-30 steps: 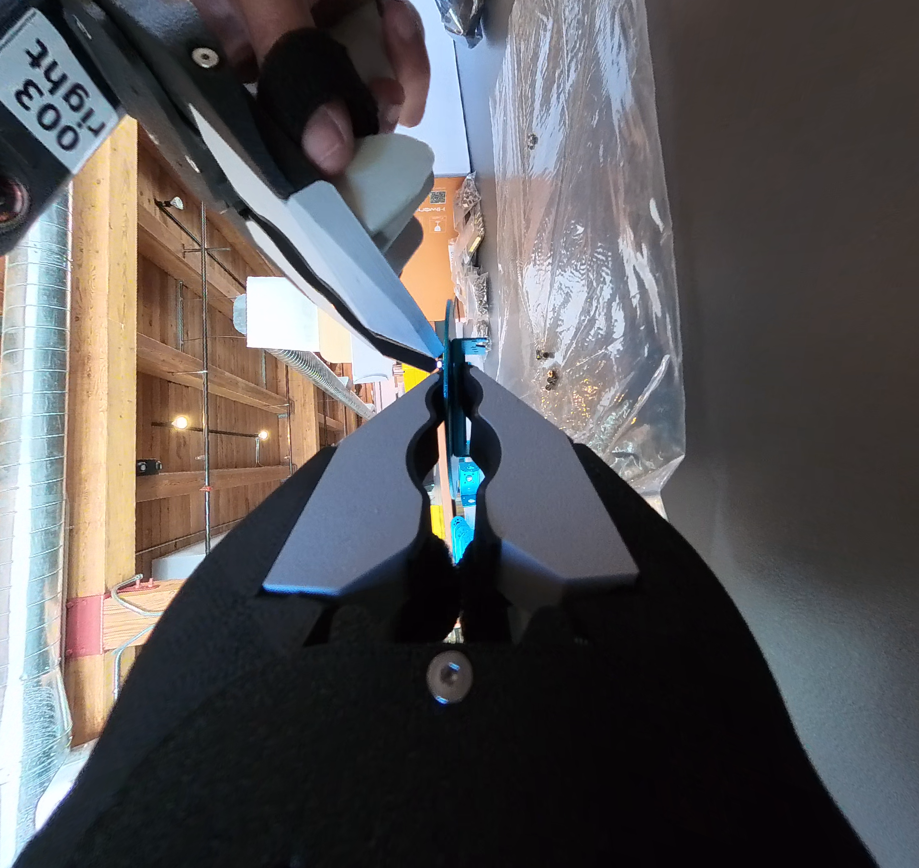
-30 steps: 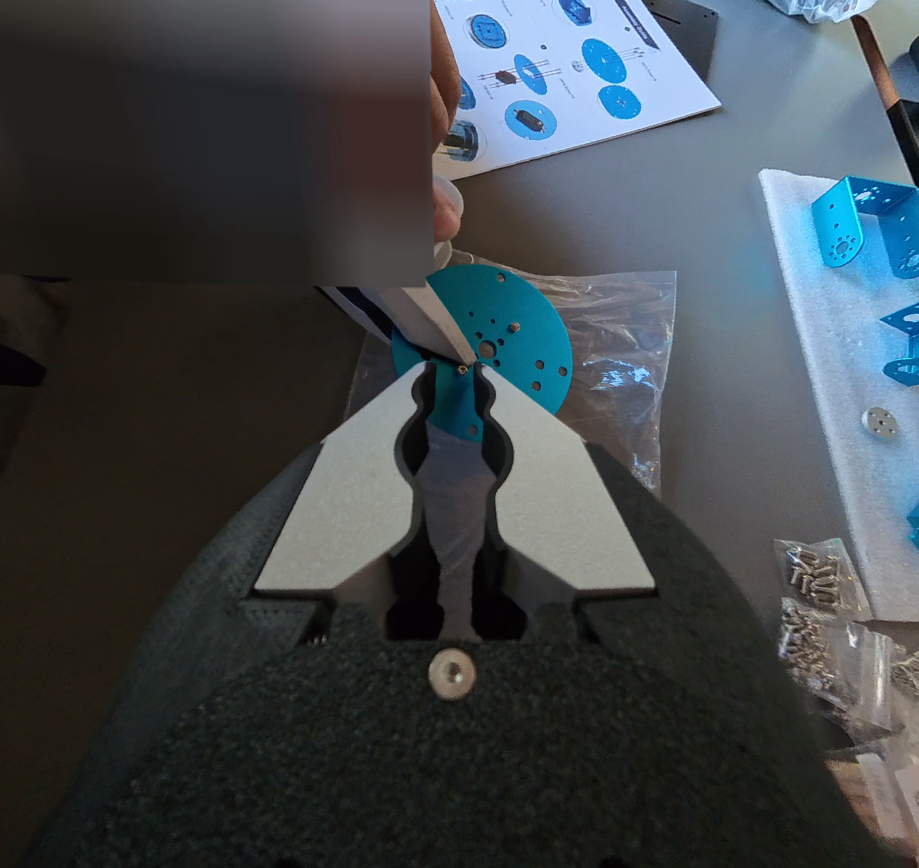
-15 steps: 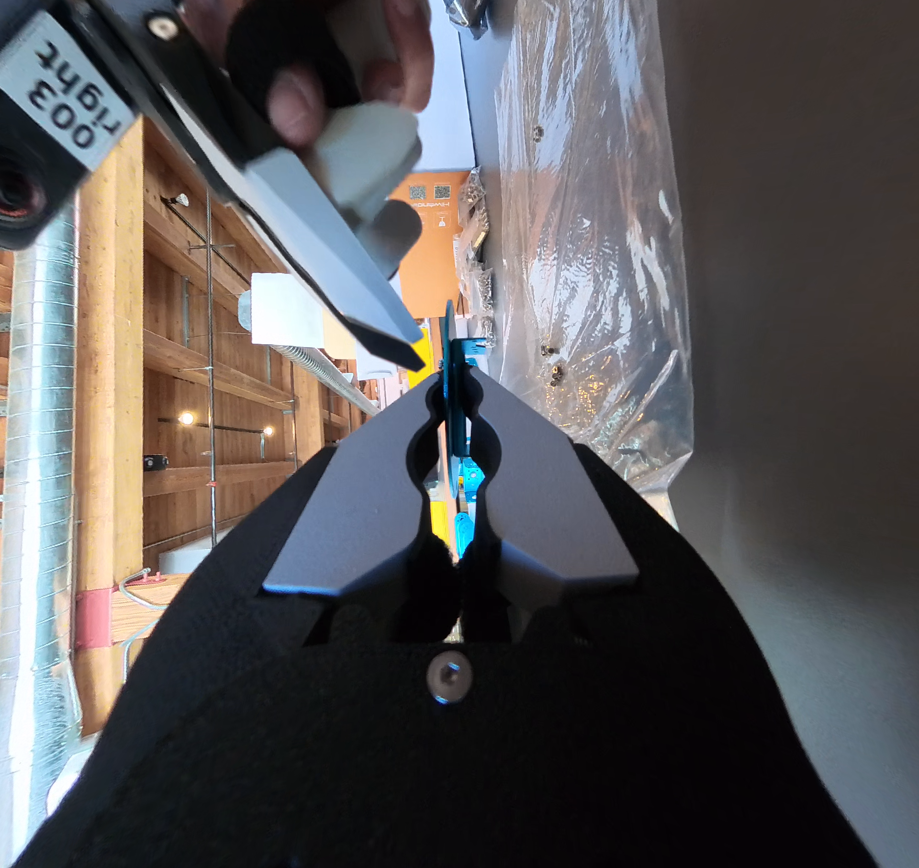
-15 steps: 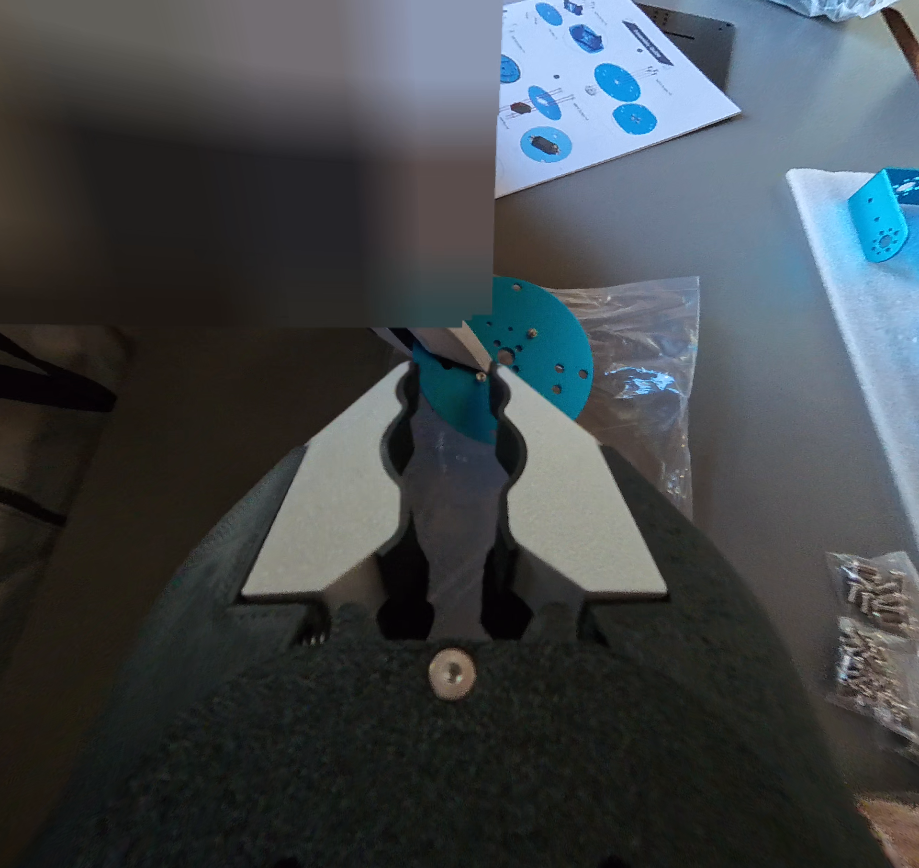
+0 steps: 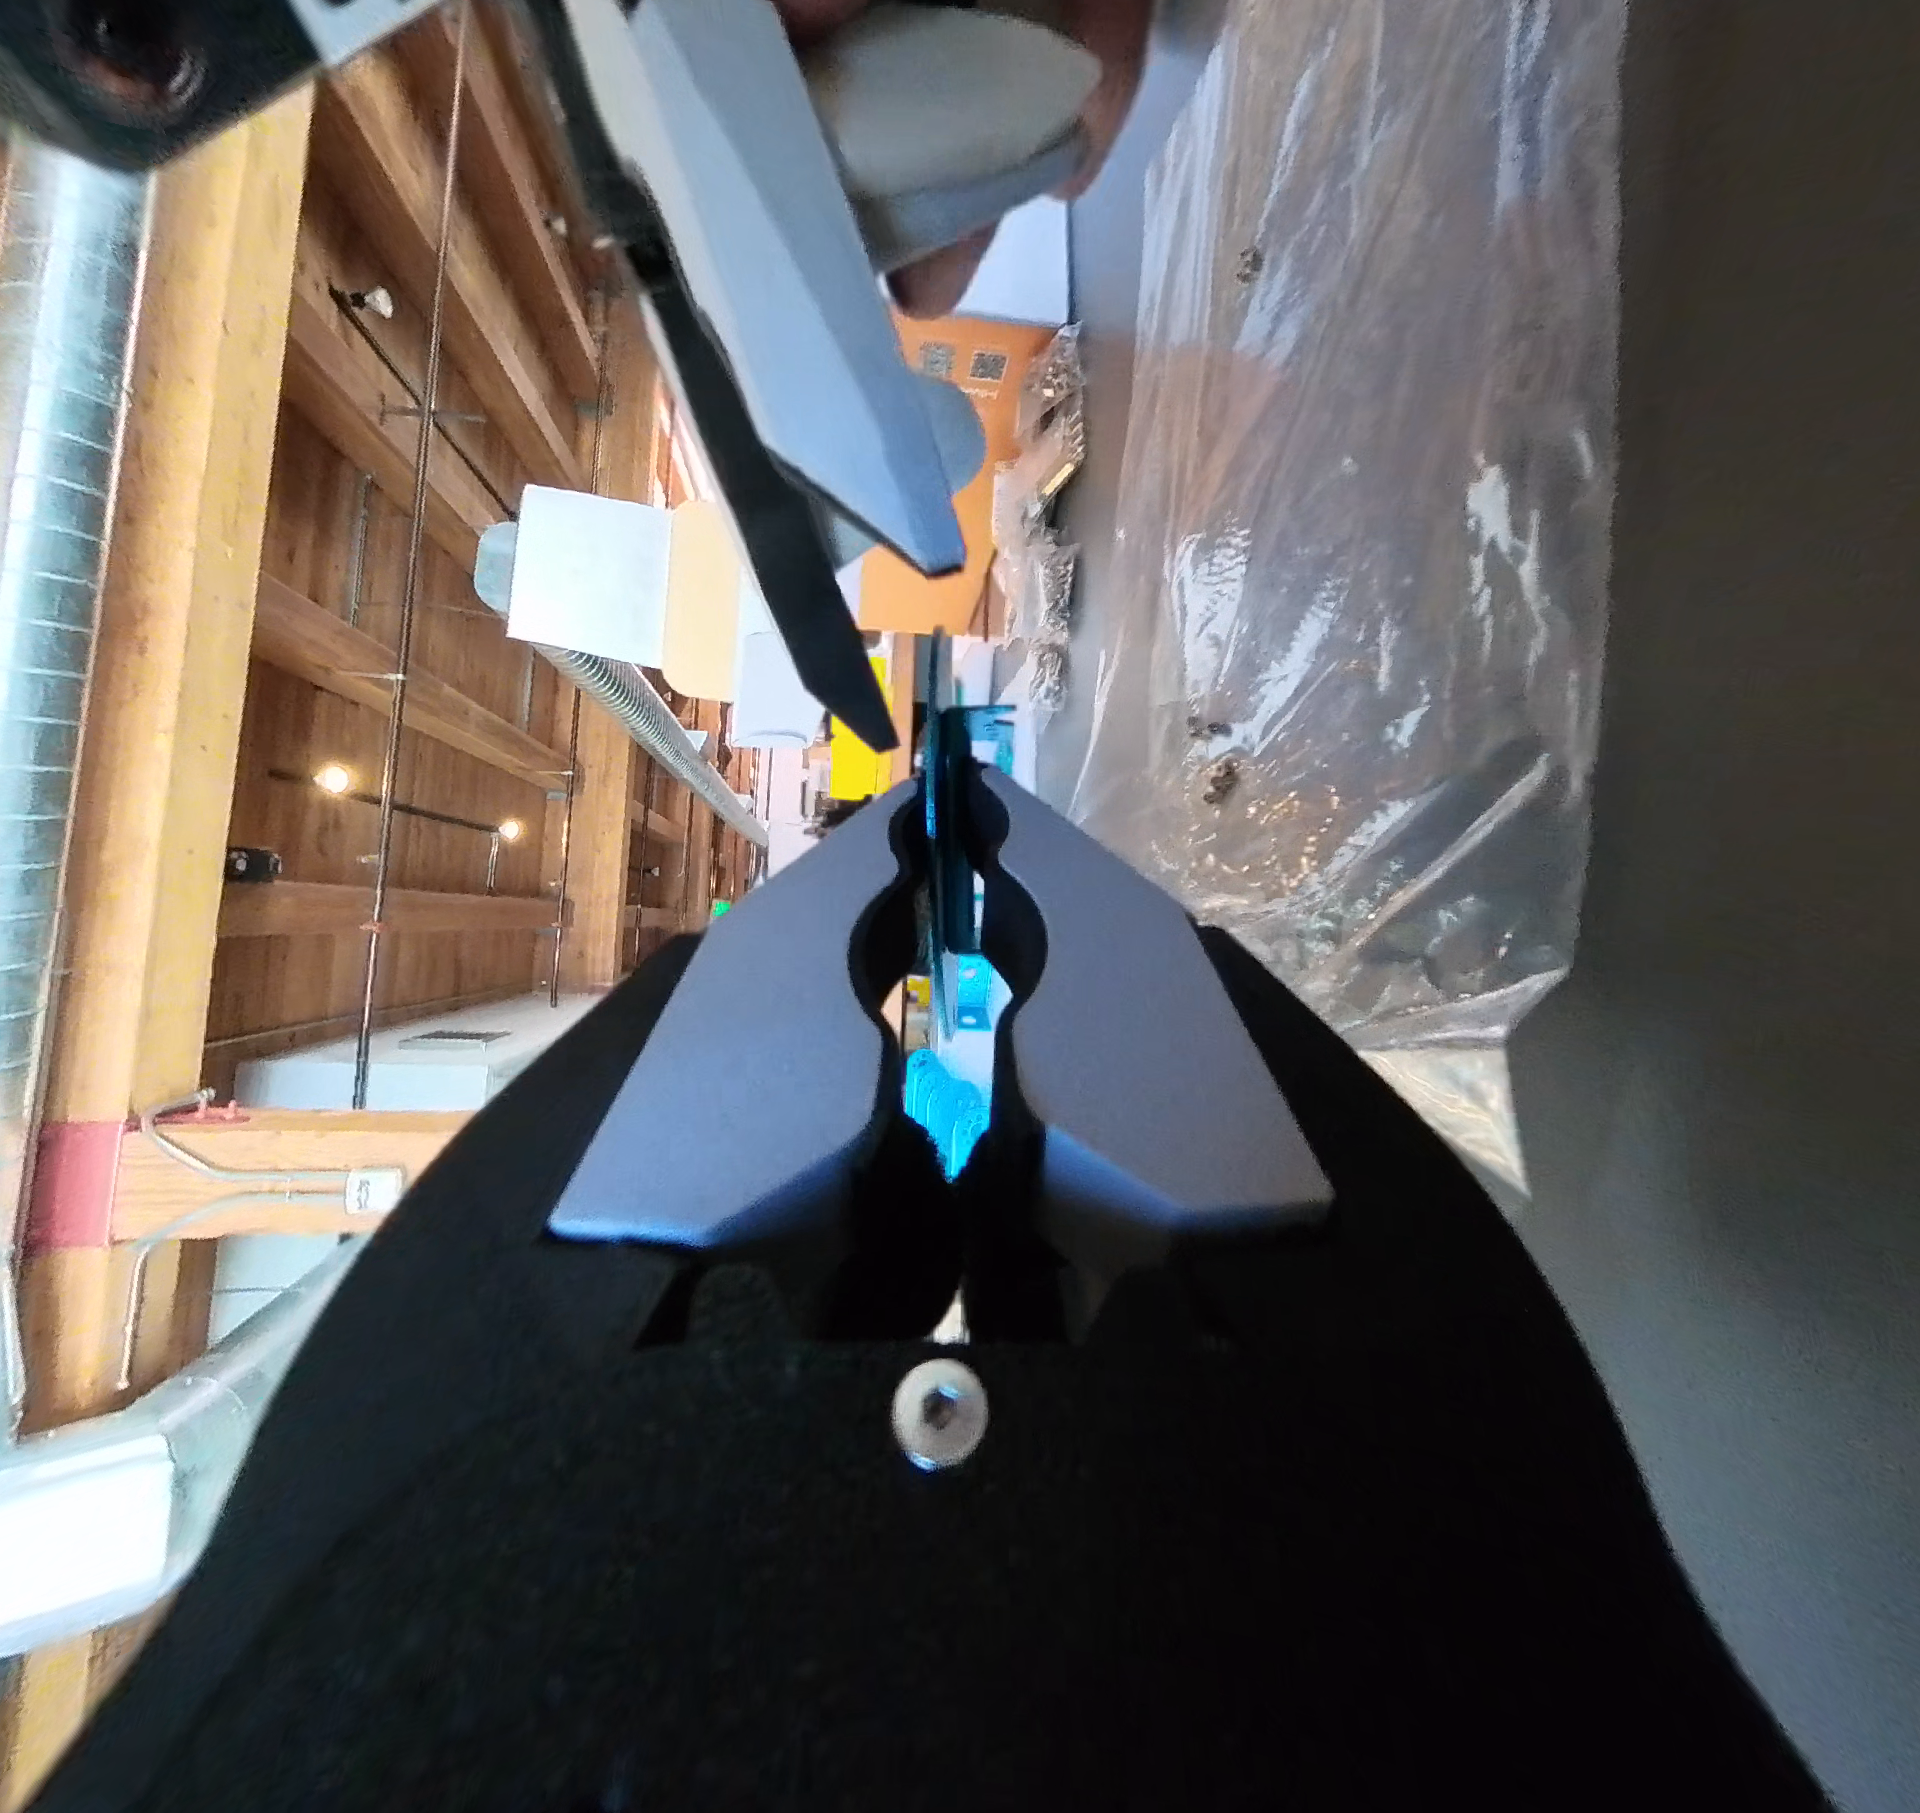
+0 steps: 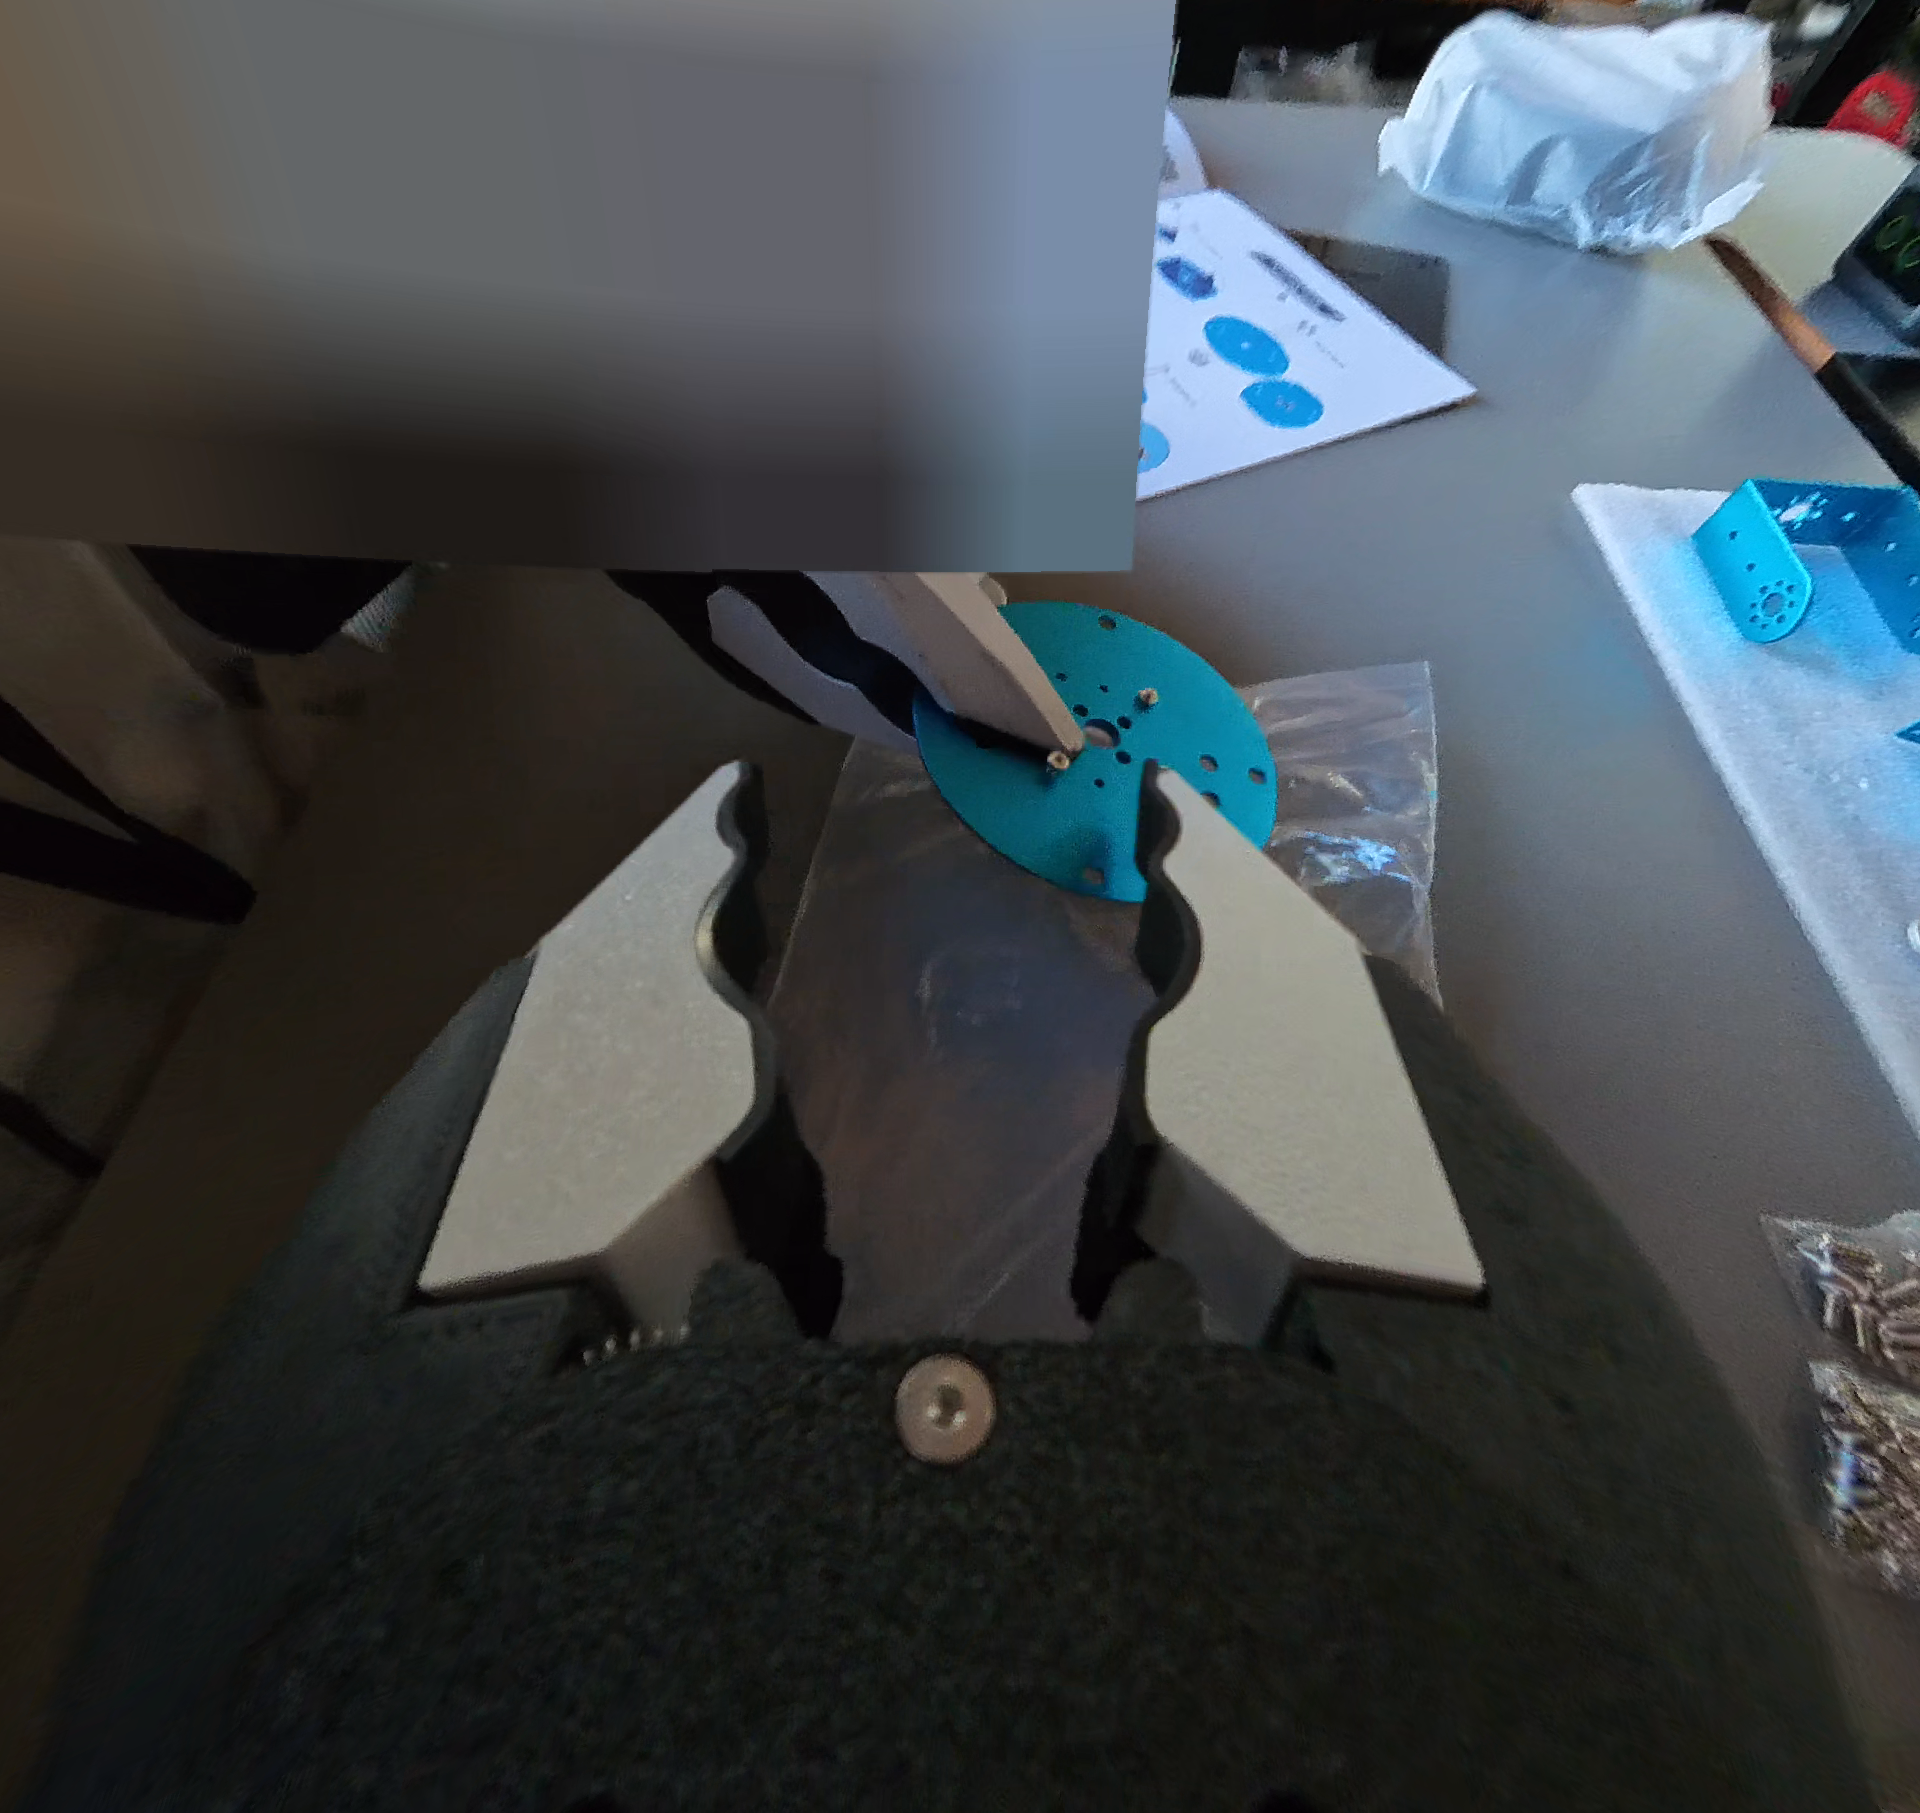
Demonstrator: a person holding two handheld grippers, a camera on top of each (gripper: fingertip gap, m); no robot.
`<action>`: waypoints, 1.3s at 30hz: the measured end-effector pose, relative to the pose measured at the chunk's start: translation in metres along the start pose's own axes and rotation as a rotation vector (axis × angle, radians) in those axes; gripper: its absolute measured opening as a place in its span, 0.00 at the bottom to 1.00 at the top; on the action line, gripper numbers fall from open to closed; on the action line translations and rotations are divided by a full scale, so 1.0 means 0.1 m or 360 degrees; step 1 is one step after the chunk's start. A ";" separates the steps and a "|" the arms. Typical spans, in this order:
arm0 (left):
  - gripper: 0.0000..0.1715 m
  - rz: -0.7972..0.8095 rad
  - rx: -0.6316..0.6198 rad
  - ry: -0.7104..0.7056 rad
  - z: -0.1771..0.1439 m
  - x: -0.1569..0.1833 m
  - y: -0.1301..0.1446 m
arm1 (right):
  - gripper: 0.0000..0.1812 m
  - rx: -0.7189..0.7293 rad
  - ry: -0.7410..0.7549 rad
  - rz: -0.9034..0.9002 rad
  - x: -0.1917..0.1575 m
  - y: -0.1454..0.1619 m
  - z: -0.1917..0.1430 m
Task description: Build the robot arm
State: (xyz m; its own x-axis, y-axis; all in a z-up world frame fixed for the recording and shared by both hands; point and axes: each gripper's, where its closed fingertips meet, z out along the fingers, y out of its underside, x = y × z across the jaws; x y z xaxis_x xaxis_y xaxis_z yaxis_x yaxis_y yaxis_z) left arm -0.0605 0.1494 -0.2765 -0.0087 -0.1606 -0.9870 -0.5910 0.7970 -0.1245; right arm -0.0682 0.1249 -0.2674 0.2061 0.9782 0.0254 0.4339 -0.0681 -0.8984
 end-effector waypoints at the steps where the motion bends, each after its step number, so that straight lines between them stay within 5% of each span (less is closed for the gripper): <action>1: 0.02 -0.0012 -0.0011 -0.0015 0.00 -0.02 0.01 | 0.41 0.0074 0.0020 -0.0004 0.01 -0.04 -0.01; 5: 0.02 -0.0044 -0.0035 -0.0049 0.00 -0.09 0.06 | 0.47 0.0253 -0.0031 0.0065 -0.07 -0.10 0.01; 39: 0.02 0.0017 -0.0071 -0.0080 0.02 -0.10 0.09 | 0.47 0.0241 -0.0039 0.0058 -0.12 -0.16 0.02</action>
State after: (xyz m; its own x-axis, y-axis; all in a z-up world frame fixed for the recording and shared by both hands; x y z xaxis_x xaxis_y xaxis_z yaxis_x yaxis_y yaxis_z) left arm -0.0640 0.1596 -0.2683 0.0246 -0.1220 -0.9922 -0.6263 0.7717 -0.1104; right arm -0.0795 0.1149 -0.2542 0.1971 0.9802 -0.0176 0.2889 -0.0753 -0.9544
